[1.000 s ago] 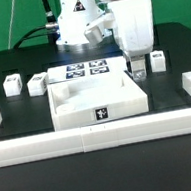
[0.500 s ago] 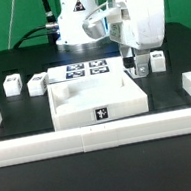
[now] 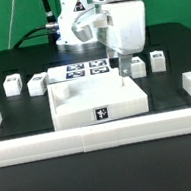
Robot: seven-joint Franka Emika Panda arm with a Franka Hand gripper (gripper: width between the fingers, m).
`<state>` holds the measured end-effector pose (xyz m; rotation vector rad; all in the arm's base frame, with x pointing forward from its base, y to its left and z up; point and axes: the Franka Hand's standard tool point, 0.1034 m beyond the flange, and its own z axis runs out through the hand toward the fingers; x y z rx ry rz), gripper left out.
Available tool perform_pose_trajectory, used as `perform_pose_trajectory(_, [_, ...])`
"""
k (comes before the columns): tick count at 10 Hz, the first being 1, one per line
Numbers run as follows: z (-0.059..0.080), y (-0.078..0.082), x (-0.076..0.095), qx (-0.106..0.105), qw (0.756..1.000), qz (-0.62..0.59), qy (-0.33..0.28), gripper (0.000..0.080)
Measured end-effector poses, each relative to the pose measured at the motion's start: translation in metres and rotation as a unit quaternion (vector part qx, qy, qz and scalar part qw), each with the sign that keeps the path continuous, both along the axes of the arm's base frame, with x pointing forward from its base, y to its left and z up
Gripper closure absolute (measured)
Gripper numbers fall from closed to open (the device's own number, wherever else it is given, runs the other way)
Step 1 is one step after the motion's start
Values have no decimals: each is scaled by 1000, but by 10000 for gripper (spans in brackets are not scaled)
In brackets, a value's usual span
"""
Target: Assemble one leg
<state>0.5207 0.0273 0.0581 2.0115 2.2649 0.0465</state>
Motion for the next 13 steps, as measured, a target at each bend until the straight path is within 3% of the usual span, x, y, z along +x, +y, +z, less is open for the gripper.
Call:
perform_pose_trajectory(2, [-2,-16,-24,-6,1000,-12,14,150])
perform_pose_trajectory(7, [-5,-17,-30,-5,1000,-19,19,150])
perform_pose_trajectory(10, [-24,-25,-68,-1,999,-23,39,150])
perform_pose_trajectory(13, [-46,-40,-83,7,998,-29,53,150])
